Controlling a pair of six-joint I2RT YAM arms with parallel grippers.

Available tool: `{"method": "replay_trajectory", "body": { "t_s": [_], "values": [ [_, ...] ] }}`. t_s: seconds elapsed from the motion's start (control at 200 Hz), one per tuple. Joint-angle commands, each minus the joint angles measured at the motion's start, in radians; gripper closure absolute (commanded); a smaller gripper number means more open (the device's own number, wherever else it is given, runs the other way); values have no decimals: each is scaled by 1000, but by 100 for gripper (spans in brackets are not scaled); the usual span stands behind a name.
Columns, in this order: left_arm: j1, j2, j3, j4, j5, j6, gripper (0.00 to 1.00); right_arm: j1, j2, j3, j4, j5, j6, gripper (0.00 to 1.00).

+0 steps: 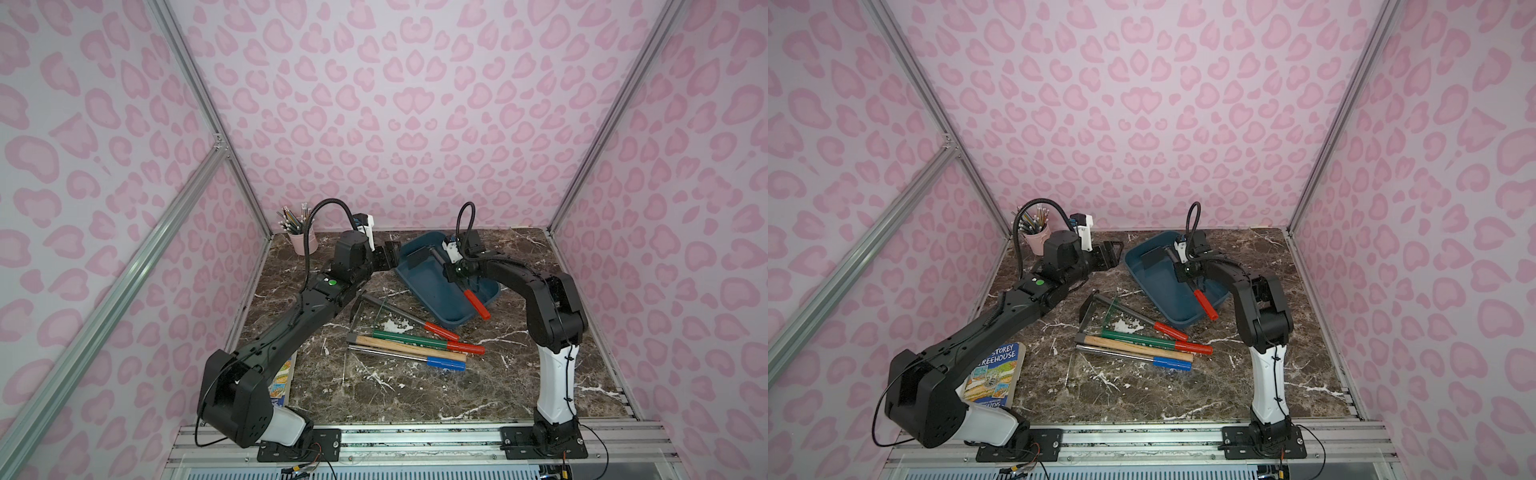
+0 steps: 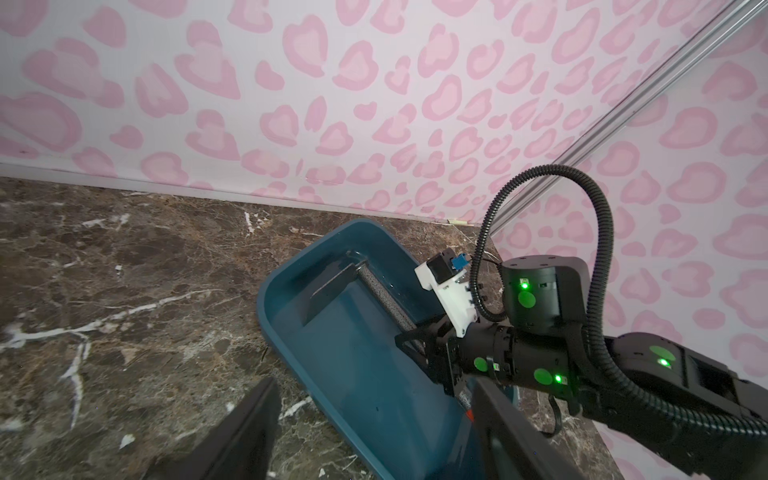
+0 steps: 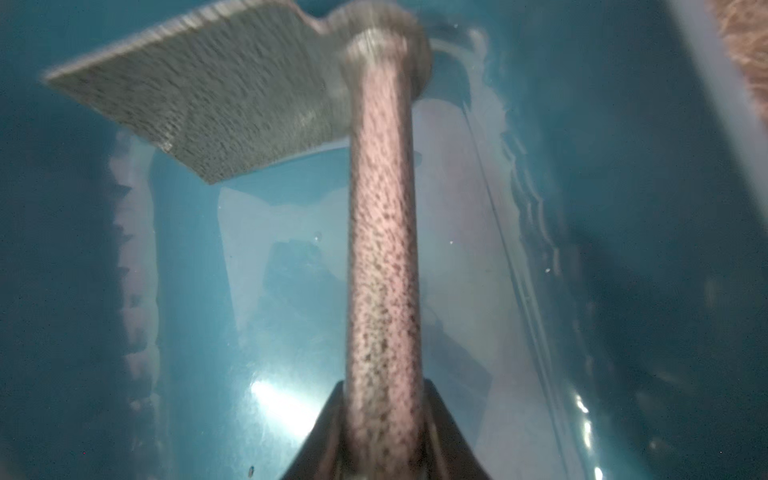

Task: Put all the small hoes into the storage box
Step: Place the hoe in the storage box, then pick up the hoe from the center of the board.

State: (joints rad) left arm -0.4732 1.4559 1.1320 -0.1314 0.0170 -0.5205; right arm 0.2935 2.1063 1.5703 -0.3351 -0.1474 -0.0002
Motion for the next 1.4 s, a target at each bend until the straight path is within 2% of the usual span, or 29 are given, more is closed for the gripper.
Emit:
{"method": "replay_trajectory", "body": {
  "t_s": [0.0,0.115,0.255,0.33,0.43,0.505,0.64,0.93,1.06,1.215,1.4],
  "values": [
    [0,-50,-33,40,-43,57,22,1,-9,15,37,8,-9,61],
    [1,-98,-65,36,-60,71,18,2,-17,12,34,20,-15,51],
    [1,-139,-102,30,-74,53,0,11,-58,-26,66,63,-25,33],
    [1,-149,-113,23,-55,53,1,20,-89,-52,83,93,-33,27],
    [0,-150,-120,4,-22,50,4,37,-126,-76,87,143,-40,24],
    [1,-156,-135,4,-11,40,4,54,-159,-99,89,189,-33,14],
    [2,-170,-168,12,-2,19,4,100,-243,-172,114,264,-29,3],
    [10,-172,-184,-4,20,-2,4,200,-420,-298,86,288,28,0],
    [17,-171,-185,-35,-9,-19,4,269,-482,-324,48,289,16,0],
    [45,-168,-190,-70,1,-62,4,335,-554,-391,36,242,22,0],
    [81,-183,-208,-99,9,-120,3,386,-607,-479,16,188,15,9]
  ]
}}
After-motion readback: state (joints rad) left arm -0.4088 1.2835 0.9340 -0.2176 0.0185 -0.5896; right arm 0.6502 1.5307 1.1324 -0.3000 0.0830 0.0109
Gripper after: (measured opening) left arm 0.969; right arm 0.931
